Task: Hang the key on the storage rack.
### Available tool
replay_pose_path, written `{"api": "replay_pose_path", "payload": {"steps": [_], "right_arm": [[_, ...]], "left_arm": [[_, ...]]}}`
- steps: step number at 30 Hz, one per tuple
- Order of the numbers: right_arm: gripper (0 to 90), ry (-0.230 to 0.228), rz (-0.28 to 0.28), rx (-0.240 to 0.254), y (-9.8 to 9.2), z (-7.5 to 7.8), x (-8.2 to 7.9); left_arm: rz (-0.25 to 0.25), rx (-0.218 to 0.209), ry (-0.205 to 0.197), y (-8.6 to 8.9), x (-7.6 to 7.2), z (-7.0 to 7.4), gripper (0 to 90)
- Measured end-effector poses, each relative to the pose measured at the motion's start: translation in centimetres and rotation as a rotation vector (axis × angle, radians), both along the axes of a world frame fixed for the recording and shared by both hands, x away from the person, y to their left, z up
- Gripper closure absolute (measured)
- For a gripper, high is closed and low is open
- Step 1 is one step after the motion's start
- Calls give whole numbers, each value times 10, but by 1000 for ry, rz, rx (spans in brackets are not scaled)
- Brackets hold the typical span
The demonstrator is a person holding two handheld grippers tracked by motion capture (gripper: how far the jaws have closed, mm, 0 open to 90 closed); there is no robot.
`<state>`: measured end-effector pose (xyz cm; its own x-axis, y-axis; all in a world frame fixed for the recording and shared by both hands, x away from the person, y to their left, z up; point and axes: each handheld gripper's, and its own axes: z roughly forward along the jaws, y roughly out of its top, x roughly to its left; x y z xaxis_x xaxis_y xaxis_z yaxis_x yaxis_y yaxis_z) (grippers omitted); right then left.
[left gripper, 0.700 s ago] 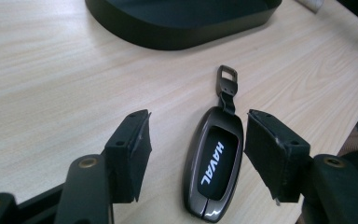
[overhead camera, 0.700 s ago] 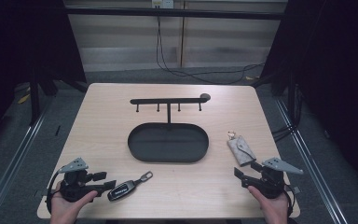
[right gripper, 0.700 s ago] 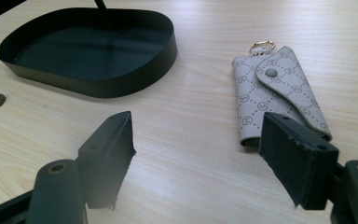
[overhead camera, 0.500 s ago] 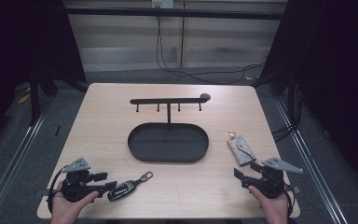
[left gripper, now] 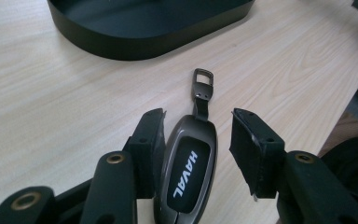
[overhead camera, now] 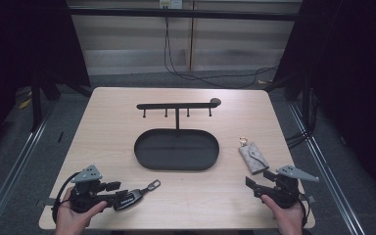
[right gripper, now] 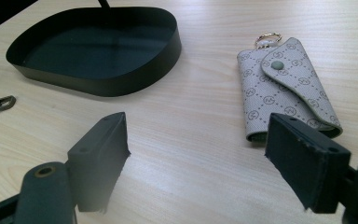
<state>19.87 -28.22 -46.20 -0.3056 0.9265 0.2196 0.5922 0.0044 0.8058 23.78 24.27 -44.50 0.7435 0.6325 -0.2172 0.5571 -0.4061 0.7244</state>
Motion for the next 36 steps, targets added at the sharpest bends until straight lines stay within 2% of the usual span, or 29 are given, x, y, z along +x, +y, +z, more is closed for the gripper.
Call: {"api": "replay_pose_path", "payload": {"steps": [2,5,7,9,11,17,22,23,24,25,27,28,32,33,35,36], "right_arm": [[209,10,3,13,0,0,1],[210,17,4,15,0,0,1],[211,17,5,15,0,0,1],[211,20,8,16,0,-1,1],[211,21,14,13,0,-1,1],[209,22,25,7,2,-1,1],[209,18,37,5,2,-1,0],[208,16,41,5,2,-1,0],[209,17,42,5,3,-1,0],[209,16,42,3,3,-1,0],[209,18,44,-2,4,-1,0],[209,18,44,-3,4,-2,0],[209,15,51,-6,4,-1,-1],[209,13,51,-6,4,-1,-1],[209,19,55,-3,4,-1,0],[209,18,56,-6,4,-2,0]], "left_arm": [[1,55,-24,-4,1,3,550],[-5,121,-12,-10,1,8,560],[-5,107,26,-13,5,9,543],[-25,129,45,-16,8,10,549],[-22,125,73,-19,12,11,496],[-40,198,77,-30,17,15,522],[-87,243,101,-42,21,22,506],[-101,262,108,-46,23,24,491],[-107,273,108,-48,24,25,479],[-101,290,93,-52,24,26,476],[-128,308,93,-58,26,30,480],[-127,315,91,-61,27,31,487],[-166,376,110,-75,30,31,509],[-171,380,126,-78,31,29,509],[-178,397,122,-82,33,27,516],[-177,401,133,-84,35,25,519]]}}
